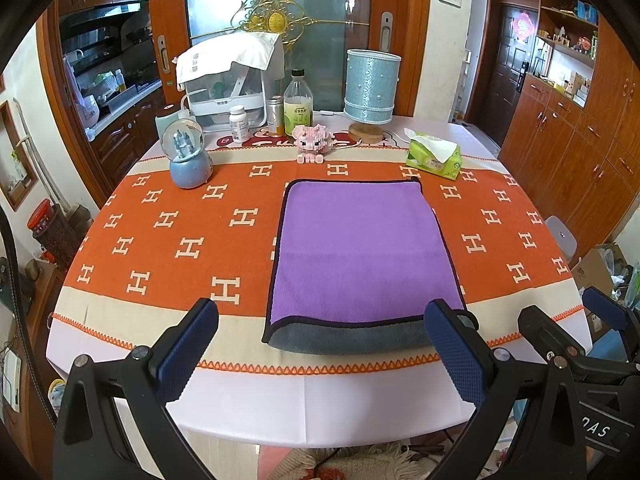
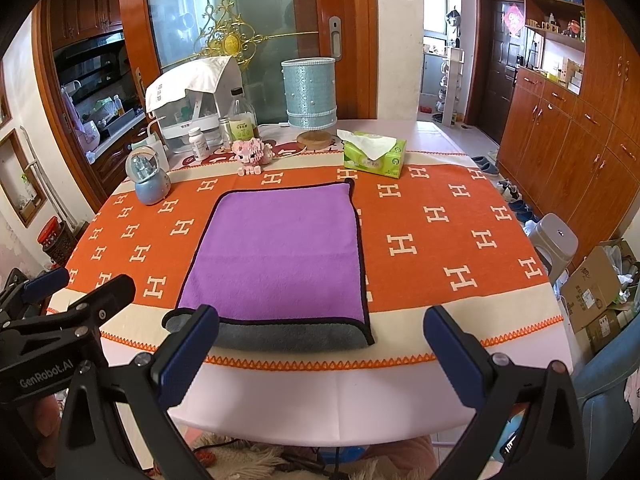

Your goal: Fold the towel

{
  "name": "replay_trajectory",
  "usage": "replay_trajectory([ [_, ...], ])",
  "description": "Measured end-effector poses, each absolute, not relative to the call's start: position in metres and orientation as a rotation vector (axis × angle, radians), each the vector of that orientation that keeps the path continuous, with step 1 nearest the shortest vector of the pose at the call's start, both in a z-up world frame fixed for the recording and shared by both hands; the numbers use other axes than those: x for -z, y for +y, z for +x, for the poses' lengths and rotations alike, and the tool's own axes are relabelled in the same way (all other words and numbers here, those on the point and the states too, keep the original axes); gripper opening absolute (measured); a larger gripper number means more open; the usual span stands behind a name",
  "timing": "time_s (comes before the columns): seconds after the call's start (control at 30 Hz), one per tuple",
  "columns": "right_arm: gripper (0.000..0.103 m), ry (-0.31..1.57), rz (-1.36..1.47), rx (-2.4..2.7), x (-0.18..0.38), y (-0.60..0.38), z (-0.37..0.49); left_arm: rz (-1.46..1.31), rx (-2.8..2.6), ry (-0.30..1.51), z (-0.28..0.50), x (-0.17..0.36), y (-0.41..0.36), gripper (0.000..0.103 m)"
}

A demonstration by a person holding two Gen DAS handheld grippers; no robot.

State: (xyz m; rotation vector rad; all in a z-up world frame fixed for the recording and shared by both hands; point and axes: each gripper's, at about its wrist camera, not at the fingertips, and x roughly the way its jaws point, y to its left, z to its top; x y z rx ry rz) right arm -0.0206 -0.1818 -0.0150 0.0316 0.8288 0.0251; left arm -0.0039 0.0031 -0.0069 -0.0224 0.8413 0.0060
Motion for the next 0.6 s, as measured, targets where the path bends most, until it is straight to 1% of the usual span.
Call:
replay_trajectory([
  [0.6, 0.103, 0.83, 0.031, -0.025, 0.014, -0.1793, -0.021, -0.024, -0.004, 0.84, -0.004, 0.0074, 0.0039, 0.102],
])
